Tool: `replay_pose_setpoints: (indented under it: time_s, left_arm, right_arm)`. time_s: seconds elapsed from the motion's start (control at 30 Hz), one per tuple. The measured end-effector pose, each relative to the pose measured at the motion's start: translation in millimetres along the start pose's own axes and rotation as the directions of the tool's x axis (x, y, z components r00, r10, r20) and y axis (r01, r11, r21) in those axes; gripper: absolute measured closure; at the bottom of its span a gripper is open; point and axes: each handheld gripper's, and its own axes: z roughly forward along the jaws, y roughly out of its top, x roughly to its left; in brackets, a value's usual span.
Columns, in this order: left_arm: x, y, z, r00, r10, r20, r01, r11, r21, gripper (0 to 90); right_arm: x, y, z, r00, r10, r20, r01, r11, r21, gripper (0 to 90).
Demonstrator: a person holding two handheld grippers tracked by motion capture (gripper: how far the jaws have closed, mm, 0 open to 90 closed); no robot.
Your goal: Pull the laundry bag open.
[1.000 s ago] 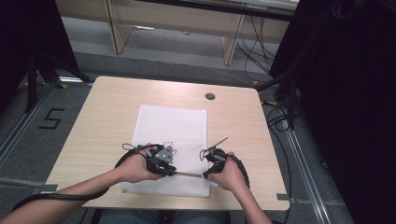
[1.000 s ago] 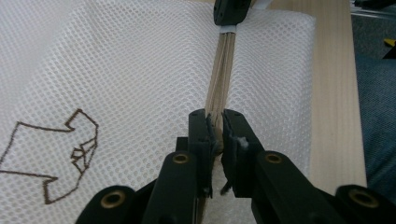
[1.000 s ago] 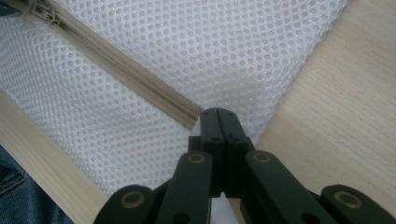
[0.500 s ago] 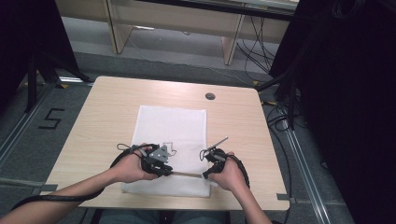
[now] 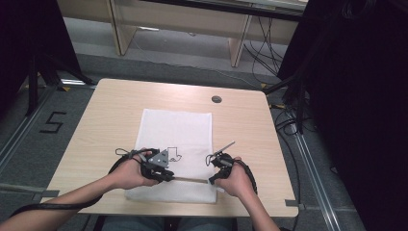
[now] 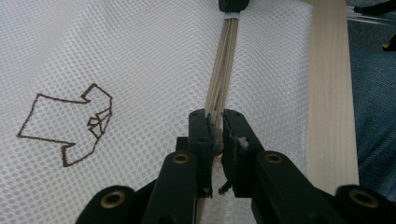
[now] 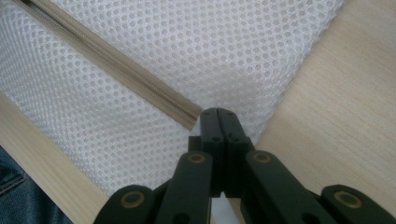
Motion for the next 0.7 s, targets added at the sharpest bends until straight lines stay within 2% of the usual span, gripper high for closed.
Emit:
replay_pose_setpoints:
  time_s: [0.03,0.13,0.2,0.3,0.33,0.37,0.43,0.47,0.5,0.57,0.6,0.63,0.7]
  left_arm:
    - [0.0,-0.6,-0.1,0.9999,-0.012,0.011,0.012,0.9999,-0.012,82.0]
    - [-0.1,-2.0,-2.0,1.0,-0.001,-0.005,0.001,1.0,-0.001,82.0]
    - [0.4,-3.6,-3.3,1.0,0.001,-0.008,-0.001,1.0,0.004,82.0]
    - [1.1,-5.5,-5.0,0.9999,-0.013,-0.002,0.013,0.9999,-0.011,82.0]
    - [1.8,-5.5,-5.2,1.0,0.003,-0.004,-0.003,0.9999,-0.014,82.0]
    - [0.8,-6.2,-4.7,0.9999,-0.012,-0.003,0.012,0.9998,-0.015,82.0]
    - [0.8,-7.0,-5.1,0.9999,0.0,-0.011,-0.001,1.0,-0.006,82.0]
    - [0.4,-7.7,-4.6,0.9999,-0.013,-0.005,0.013,0.9998,-0.015,82.0]
    - [0.4,-8.1,-5.3,0.9999,-0.004,-0.012,0.004,0.9999,-0.009,82.0]
    - [0.9,-9.3,-6.9,0.9998,-0.016,-0.006,0.016,0.9998,-0.015,82.0]
    - [1.6,-10.1,-8.3,0.9998,-0.001,-0.019,0.001,1.0,-0.002,82.0]
    - [1.8,-10.8,-8.7,0.9998,-0.017,-0.008,0.016,0.9997,-0.016,82.0]
    - [1.7,-12.3,-9.7,0.9997,-0.02,-0.012,0.019,0.9997,-0.012,82.0]
  right_arm:
    - [0.0,0.0,-0.1,1.0,-0.002,0.0,0.002,1.0,0.0,90.0]
    - [0.7,0.2,-0.2,1.0,-0.003,0.001,0.003,1.0,0.004,90.0]
    - [-0.3,0.4,0.1,0.9998,-0.021,-0.001,0.021,1.0,-0.001,90.0]
    - [-0.1,0.4,0.3,0.9998,-0.021,0.001,0.021,1.0,-0.002,90.0]
    - [0.0,0.5,0.4,0.9997,-0.023,0.003,0.023,1.0,-0.003,90.0]
    - [0.8,0.4,0.2,0.9999,-0.013,0.004,0.013,1.0,0.0,90.0]
    - [0.5,0.6,0.8,0.9997,-0.024,0.01,0.024,1.0,-0.008,90.0]
    - [0.4,0.5,0.6,0.9997,-0.023,0.01,0.023,1.0,-0.005,90.0]
    - [0.3,0.4,0.8,0.9996,-0.026,0.009,0.026,1.0,-0.006,90.0]
    - [0.5,0.4,0.7,0.9996,-0.025,0.01,0.025,1.0,-0.005,90.0]
    - [0.3,0.5,0.5,0.9995,-0.032,0.008,0.032,0.999,-0.006,90.0]
    - [0.2,0.6,0.6,0.9994,-0.034,0.01,0.034,0.999,-0.004,90.0]
    - [0.4,0.8,0.8,0.9994,-0.033,0.01,0.033,0.999,-0.006,90.0]
